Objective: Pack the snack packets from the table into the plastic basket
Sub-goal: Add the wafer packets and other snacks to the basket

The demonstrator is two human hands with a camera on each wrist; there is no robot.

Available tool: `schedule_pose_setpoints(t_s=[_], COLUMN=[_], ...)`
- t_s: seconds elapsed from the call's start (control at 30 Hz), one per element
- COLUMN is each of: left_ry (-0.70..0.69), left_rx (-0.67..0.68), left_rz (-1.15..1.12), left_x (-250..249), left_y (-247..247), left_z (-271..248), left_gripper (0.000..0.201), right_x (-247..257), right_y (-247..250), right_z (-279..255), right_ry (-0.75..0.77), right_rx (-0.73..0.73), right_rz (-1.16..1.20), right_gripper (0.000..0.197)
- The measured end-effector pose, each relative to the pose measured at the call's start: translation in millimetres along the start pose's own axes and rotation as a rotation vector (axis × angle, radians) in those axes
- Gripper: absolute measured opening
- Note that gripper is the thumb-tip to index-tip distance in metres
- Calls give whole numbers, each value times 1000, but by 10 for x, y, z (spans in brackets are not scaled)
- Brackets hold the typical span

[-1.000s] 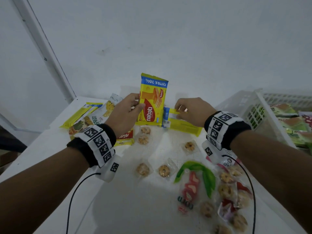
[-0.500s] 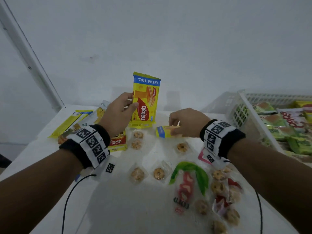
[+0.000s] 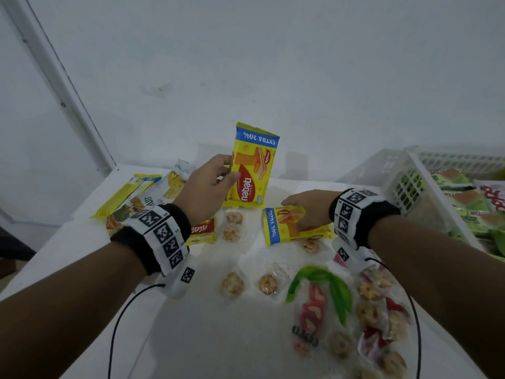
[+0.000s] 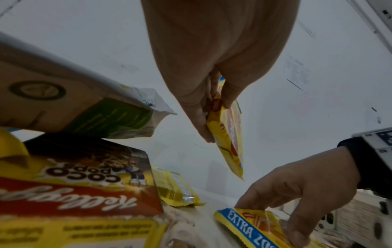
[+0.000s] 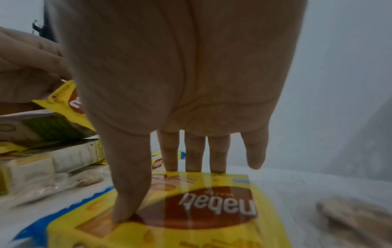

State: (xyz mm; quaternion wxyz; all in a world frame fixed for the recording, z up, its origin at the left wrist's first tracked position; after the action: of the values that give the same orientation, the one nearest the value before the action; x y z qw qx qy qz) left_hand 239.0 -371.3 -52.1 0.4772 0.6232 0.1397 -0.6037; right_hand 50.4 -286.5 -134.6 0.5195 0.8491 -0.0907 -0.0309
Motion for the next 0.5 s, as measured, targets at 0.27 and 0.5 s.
schedule_pose_setpoints(t_s=[0.27, 0.5], left_ry=[6, -3], left_rx=[-14, 38], left_rz=[-48, -132], left_x=[8, -134], left_y=[46, -73], left_z=[61, 103], left_gripper=[24, 25], right_x=[-100, -638], right_y=[355, 776], right_z=[-87, -585], right_ry=[19, -191], right_rx=[-213, -620], right_rz=[261, 563], right_gripper=[41, 19])
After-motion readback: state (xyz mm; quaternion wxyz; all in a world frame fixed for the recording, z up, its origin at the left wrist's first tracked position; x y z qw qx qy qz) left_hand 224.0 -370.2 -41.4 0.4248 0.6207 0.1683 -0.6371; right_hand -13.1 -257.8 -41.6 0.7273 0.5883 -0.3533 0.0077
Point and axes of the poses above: each hand's wrist, its own z-axis towards the middle knuckle, its own y-axis out of the back of the hand, x = y × z, the point moved 10 cm from there along z, towards the middle knuckle
